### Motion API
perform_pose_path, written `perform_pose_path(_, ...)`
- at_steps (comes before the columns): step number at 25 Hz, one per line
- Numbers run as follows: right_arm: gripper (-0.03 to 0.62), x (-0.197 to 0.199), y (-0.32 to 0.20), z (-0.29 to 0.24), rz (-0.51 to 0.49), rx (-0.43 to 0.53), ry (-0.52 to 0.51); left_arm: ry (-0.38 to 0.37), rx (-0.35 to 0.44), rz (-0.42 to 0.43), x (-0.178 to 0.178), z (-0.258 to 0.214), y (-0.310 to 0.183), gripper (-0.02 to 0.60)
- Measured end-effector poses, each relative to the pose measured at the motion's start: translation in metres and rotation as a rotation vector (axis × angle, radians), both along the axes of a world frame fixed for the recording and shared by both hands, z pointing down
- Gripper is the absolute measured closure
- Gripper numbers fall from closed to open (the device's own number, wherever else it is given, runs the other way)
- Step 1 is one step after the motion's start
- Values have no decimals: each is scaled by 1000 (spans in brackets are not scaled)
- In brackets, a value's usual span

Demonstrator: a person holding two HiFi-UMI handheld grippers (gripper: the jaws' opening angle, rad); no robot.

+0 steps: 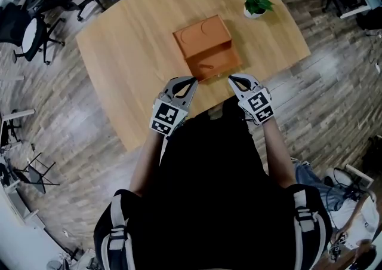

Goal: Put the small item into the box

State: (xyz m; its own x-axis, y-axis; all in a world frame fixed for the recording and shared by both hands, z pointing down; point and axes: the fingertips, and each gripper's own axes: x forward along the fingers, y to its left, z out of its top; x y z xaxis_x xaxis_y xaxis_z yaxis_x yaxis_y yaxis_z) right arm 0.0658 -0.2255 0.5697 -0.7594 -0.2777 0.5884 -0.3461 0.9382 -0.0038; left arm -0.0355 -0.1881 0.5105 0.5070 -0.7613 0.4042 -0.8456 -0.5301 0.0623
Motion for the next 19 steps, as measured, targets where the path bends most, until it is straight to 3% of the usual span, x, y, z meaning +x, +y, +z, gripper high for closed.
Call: perform_pose_path(19,569,-2,12,7,-17,-11,14,7,-17,9,-1,8,1,558)
